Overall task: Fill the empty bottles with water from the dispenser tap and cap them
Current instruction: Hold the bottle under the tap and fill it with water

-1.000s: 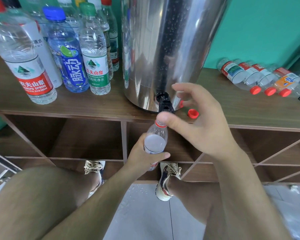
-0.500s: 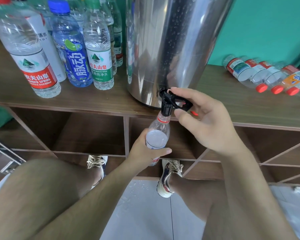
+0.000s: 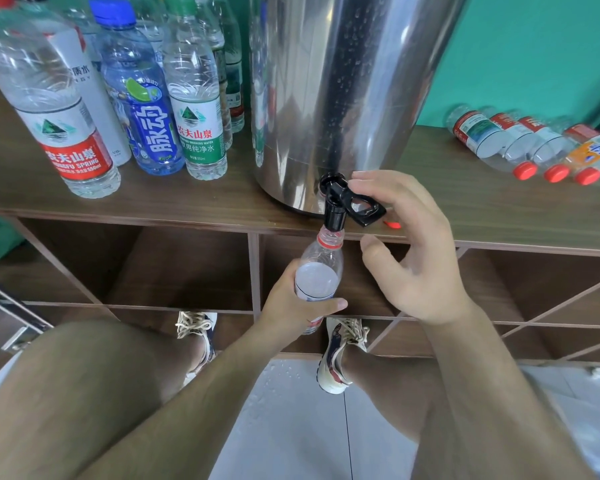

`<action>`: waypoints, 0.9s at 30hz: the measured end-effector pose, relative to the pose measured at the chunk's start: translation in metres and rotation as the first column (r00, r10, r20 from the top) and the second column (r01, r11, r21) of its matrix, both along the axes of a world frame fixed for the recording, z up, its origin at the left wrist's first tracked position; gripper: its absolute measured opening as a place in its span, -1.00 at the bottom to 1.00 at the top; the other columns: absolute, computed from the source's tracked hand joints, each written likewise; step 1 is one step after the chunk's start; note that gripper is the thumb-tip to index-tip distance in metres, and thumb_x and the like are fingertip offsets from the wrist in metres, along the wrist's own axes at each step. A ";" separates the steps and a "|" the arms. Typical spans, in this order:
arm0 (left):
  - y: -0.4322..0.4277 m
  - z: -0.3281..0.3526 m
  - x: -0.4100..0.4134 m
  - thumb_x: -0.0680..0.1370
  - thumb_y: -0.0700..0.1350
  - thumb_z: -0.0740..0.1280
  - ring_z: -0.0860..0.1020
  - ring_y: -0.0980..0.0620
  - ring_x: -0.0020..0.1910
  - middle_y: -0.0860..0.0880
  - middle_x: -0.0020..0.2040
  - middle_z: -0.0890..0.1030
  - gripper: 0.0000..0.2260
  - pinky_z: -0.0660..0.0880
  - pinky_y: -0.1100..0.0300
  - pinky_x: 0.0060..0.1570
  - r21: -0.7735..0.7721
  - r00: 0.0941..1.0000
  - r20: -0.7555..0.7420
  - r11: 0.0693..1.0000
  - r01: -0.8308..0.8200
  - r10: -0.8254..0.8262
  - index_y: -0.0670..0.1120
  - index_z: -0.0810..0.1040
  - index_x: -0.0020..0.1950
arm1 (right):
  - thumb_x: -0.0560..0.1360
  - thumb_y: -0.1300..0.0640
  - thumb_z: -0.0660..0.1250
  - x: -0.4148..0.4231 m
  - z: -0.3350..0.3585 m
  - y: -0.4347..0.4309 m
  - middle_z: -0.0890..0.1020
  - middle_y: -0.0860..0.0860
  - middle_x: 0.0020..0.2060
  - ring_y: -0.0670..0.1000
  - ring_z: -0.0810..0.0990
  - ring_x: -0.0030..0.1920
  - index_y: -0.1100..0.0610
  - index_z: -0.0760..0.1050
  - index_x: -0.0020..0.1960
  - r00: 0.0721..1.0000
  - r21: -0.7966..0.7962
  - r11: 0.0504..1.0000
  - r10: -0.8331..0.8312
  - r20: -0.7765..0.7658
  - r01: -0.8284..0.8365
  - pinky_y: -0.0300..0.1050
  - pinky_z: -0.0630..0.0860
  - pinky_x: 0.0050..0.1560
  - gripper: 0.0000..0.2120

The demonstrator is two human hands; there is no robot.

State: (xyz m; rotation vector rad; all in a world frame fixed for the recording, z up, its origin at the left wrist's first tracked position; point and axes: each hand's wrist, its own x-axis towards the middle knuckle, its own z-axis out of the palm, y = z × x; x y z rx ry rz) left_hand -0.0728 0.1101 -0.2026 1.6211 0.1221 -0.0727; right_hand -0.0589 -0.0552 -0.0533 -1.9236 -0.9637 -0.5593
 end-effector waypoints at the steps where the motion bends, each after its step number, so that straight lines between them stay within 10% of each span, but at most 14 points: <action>1: 0.000 0.000 -0.001 0.27 -0.02 0.71 0.59 0.13 0.18 0.17 0.14 0.60 -0.35 0.59 0.22 0.07 -0.002 1.000 -0.009 1.000 0.000 0.000 0.26 0.44 0.22 | 0.36 0.43 0.29 0.000 0.000 0.001 0.58 0.20 0.28 0.13 0.53 0.35 0.33 0.55 0.30 1.000 -0.004 1.000 -0.011 0.011 0.011 -0.13 0.47 0.24 -0.50; 27: 0.000 0.013 -0.003 0.33 -0.18 0.67 0.54 0.20 0.08 0.20 0.09 0.55 -0.41 0.43 0.46 -0.21 -0.050 0.995 -0.098 0.999 -0.002 -0.003 0.24 0.40 0.11 | 0.54 0.36 0.32 -0.003 -0.006 0.004 0.61 0.22 0.23 0.00 0.59 0.26 0.32 0.62 0.20 0.998 0.042 0.997 -0.057 0.000 0.057 -0.31 0.50 0.06 -0.74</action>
